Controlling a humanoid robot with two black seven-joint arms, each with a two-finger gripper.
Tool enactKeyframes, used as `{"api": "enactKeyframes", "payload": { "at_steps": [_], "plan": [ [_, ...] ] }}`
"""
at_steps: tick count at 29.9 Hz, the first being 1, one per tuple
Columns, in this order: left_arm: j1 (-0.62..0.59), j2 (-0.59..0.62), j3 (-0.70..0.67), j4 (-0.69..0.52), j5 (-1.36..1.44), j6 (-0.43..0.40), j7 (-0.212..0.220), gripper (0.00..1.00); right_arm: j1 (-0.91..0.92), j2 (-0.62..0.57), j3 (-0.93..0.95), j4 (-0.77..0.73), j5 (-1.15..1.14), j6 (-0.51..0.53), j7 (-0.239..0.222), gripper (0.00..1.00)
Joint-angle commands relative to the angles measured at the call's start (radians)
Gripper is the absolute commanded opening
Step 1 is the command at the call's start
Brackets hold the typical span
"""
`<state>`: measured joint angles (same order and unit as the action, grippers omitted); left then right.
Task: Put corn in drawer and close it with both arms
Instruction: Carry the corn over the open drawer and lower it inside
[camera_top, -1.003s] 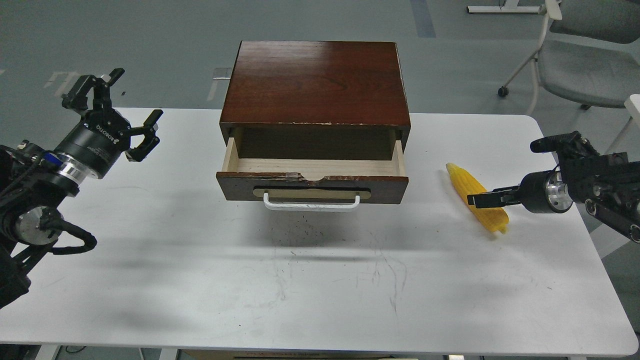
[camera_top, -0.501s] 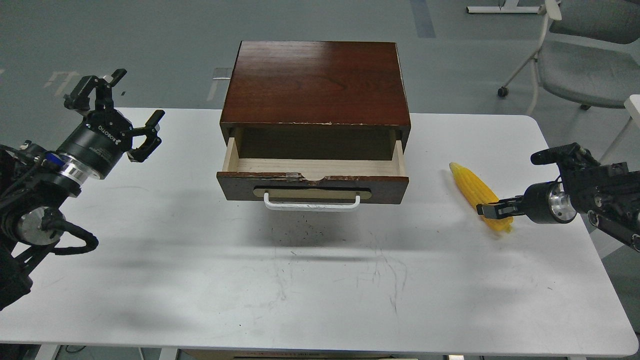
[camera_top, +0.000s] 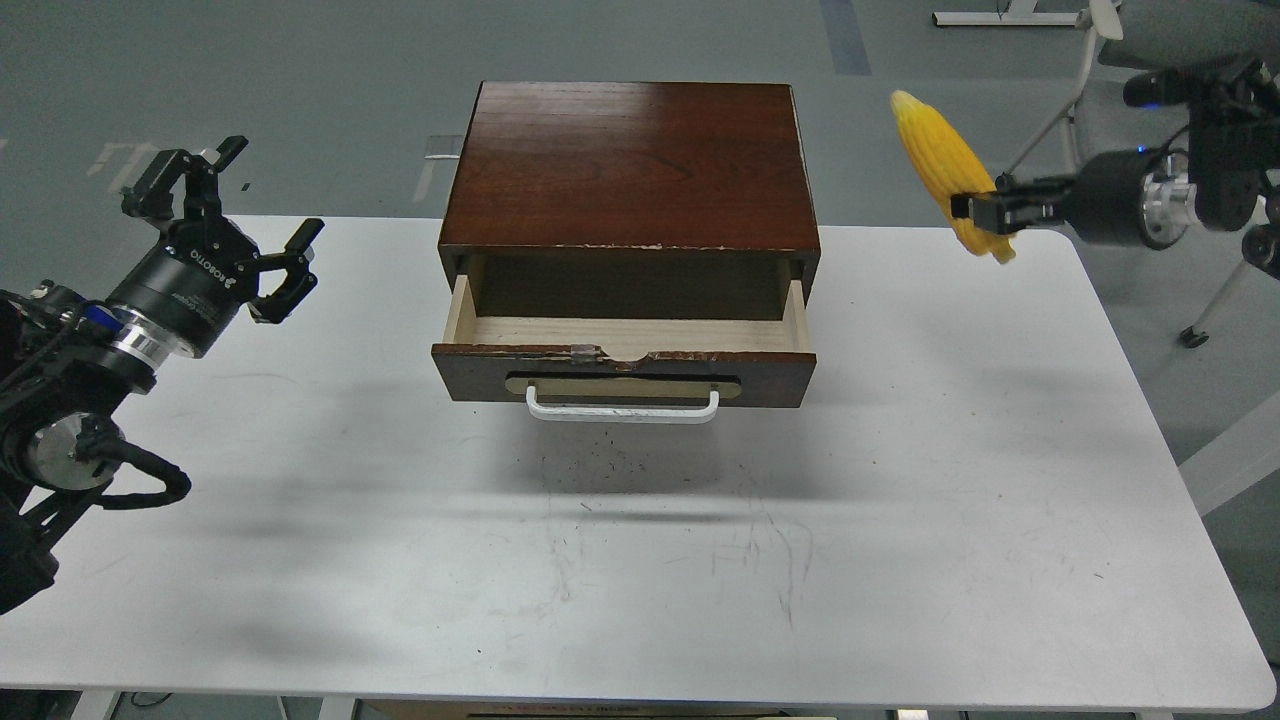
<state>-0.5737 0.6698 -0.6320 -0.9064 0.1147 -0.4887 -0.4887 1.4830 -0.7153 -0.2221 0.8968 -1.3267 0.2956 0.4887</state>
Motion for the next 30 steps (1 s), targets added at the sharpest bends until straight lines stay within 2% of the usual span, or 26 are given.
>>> {"api": "enactKeyframes", "payload": {
  "at_steps": [1, 4, 8, 17, 22, 30],
  "plan": [
    [-0.002, 0.002, 0.0, 0.0, 0.0, 0.0, 0.0, 0.99, 0.123, 0.019, -0.006, 0.106, 0.041, 0.013, 0.0, 0.06],
    [-0.002, 0.005, 0.0, 0.0, 0.0, 0.0, 0.0, 1.0, 0.19, 0.069, -0.014, 0.148, 0.04, 0.04, 0.0, 0.07],
    [-0.002, 0.007, 0.0, 0.0, 0.002, 0.0, 0.0, 1.0, 0.305, 0.184, -0.132, 0.232, 0.034, 0.047, 0.0, 0.07],
    [-0.002, 0.017, 0.0, -0.008, 0.003, 0.0, 0.0, 1.0, 0.361, 0.427, -0.253, 0.223, -0.09, 0.03, 0.0, 0.07],
    [-0.002, 0.023, 0.002, -0.017, 0.005, 0.0, 0.0, 1.0, 0.361, 0.514, -0.35, 0.144, -0.222, -0.107, 0.0, 0.07],
    [-0.002, 0.024, 0.002, -0.019, 0.005, 0.0, 0.0, 1.0, 0.324, 0.577, -0.395, 0.108, -0.226, -0.147, 0.0, 0.1]
  ]
}}
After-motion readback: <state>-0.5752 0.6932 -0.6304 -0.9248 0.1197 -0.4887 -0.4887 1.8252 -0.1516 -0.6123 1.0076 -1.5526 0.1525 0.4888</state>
